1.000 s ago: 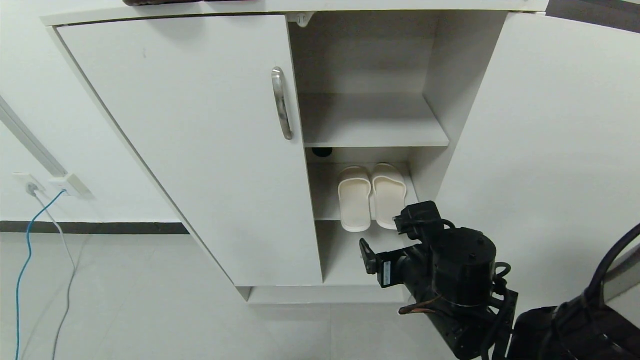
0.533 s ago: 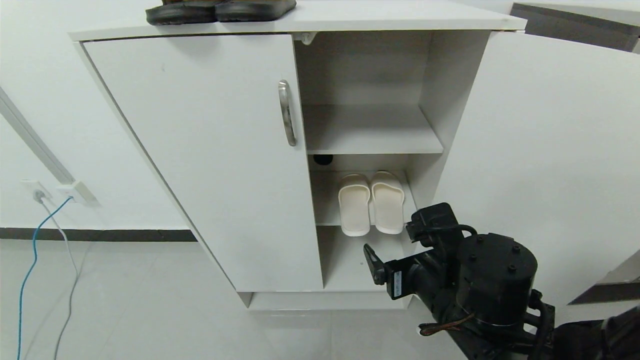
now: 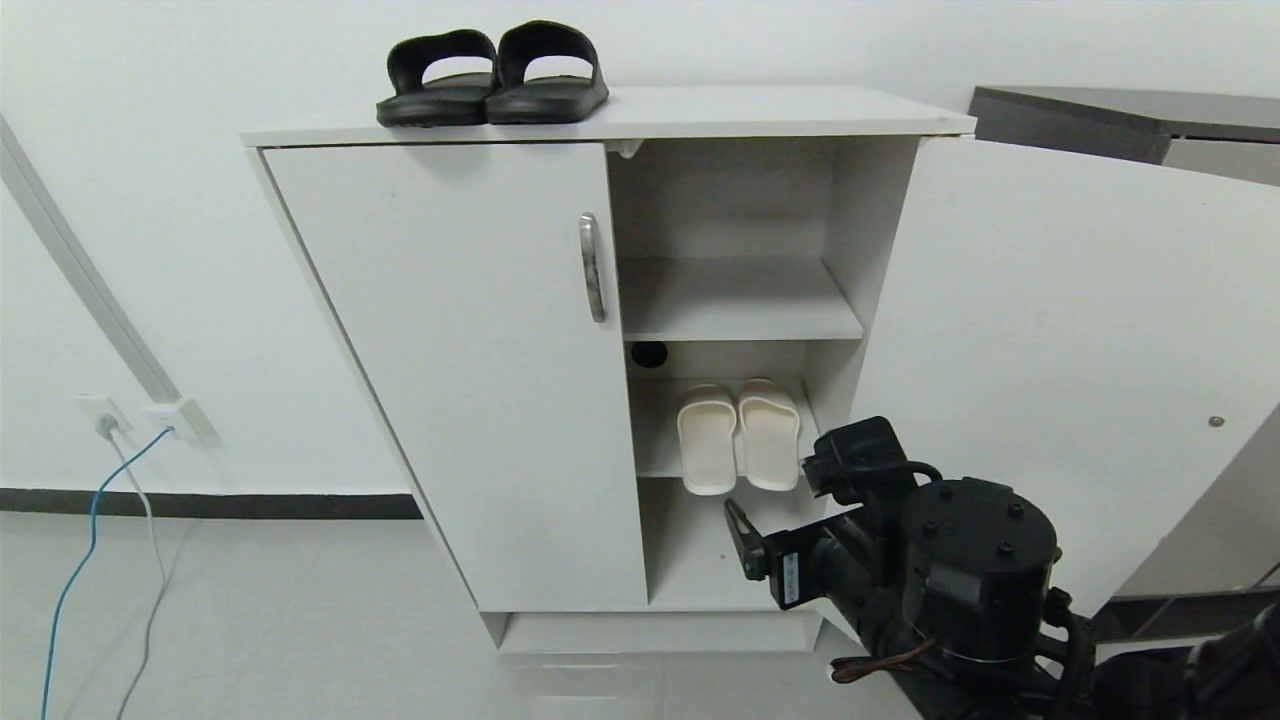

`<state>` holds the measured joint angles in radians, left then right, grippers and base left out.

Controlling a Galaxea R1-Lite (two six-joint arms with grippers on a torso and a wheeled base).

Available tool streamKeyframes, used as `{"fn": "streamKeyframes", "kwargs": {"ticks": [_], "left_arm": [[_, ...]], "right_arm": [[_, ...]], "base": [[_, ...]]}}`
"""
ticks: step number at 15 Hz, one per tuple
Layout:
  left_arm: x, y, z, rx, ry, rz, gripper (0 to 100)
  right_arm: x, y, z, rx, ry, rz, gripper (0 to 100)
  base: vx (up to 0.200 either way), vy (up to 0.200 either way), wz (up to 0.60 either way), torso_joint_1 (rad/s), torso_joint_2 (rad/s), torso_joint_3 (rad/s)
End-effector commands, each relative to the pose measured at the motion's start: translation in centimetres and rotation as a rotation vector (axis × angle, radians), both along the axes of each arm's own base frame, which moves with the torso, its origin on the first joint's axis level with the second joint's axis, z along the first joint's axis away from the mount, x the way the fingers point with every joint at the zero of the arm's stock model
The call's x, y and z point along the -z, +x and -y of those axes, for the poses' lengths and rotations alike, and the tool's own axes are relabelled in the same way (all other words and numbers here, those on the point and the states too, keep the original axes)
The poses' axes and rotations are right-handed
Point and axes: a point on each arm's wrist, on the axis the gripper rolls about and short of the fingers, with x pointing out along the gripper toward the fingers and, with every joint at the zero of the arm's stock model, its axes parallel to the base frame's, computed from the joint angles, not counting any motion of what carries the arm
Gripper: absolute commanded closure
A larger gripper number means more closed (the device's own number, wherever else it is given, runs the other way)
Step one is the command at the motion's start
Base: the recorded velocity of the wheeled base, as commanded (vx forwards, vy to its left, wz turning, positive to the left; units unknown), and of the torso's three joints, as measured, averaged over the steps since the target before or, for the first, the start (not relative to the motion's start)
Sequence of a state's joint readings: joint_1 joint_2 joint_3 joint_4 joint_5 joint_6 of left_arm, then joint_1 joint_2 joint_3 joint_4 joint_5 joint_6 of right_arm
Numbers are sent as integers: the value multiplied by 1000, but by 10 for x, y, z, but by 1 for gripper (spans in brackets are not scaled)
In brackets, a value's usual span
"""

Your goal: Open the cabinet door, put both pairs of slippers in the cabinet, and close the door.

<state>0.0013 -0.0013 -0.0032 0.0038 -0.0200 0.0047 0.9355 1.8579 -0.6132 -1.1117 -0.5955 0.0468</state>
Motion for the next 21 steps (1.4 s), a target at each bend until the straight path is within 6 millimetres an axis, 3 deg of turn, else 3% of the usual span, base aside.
{"fn": "streamKeyframes", "kwargs": {"ticks": [1, 6, 21], "left_arm": [[0, 0, 0, 0, 0, -2, 100], [0, 0, 0, 0, 1, -2, 100], [0, 0, 0, 0, 0, -1, 100]], "right_arm": [[4, 1, -2, 0, -10, -8, 0], [6, 5, -1, 10, -13, -9, 0], [2, 6, 8, 30, -3, -3, 0]], "base": [[0, 0, 0, 2, 2, 193], [0, 0, 0, 1, 2, 95], [0, 200, 0, 2, 4, 7]]}}
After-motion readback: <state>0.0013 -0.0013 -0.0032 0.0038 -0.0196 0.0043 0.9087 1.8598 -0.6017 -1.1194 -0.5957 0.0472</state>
